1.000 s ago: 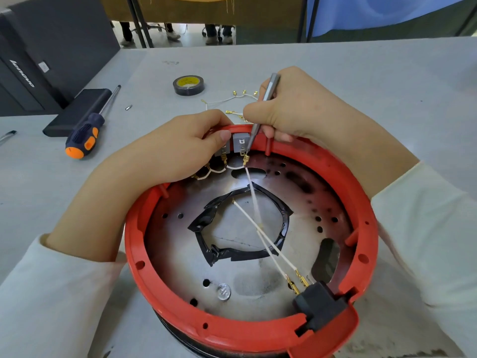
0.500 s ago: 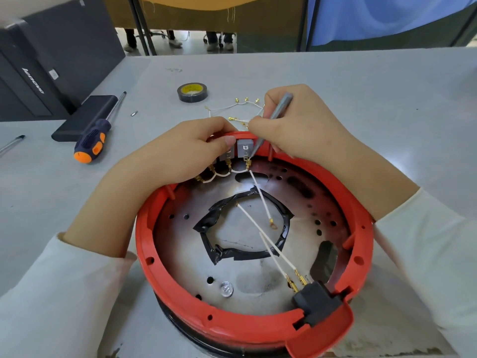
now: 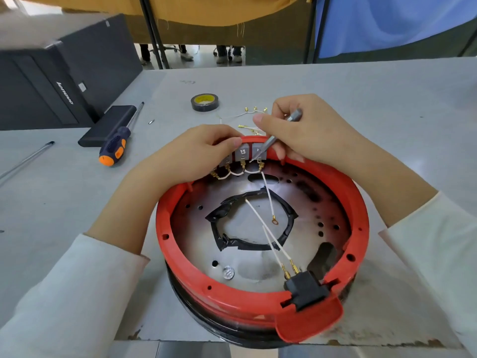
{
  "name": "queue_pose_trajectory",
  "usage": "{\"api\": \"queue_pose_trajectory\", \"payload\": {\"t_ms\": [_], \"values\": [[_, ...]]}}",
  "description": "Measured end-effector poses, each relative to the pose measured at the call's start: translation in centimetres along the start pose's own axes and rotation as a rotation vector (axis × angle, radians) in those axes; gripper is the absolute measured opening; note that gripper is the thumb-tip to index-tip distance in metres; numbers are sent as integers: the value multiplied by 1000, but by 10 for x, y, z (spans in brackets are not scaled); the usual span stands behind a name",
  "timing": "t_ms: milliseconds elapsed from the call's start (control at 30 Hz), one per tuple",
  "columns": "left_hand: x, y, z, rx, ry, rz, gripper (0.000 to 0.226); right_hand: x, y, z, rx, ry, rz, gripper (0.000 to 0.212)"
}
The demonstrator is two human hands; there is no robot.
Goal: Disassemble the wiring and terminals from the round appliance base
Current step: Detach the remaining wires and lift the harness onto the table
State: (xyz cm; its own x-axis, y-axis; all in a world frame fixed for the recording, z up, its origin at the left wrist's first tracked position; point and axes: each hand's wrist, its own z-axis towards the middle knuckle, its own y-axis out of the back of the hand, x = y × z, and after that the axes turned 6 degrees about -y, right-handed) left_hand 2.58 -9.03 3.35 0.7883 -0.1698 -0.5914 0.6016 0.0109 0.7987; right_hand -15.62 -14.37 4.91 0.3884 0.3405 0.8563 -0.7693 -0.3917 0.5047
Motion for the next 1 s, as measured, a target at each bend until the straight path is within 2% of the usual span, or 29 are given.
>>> {"api": "queue_pose_trajectory", "payload": {"t_ms": [233,367,667,833,1000], "values": [[5,1,10,14,6,-30,23,-10,-4,7,-105,-9,63,31],[10,1,15,24,-5,-67,24,-12,-5,6,-112,-1,-55,30],[11,1,14,35,7,-83,22,-15,-8,4,-124,58,-116,29],[10,-1,13,23,7,-82,25,-14,-9,1,-153,122,-281,29],[9,0,13,16,8,-86,23,-13,-9,3,-148,91,-247,28]]}}
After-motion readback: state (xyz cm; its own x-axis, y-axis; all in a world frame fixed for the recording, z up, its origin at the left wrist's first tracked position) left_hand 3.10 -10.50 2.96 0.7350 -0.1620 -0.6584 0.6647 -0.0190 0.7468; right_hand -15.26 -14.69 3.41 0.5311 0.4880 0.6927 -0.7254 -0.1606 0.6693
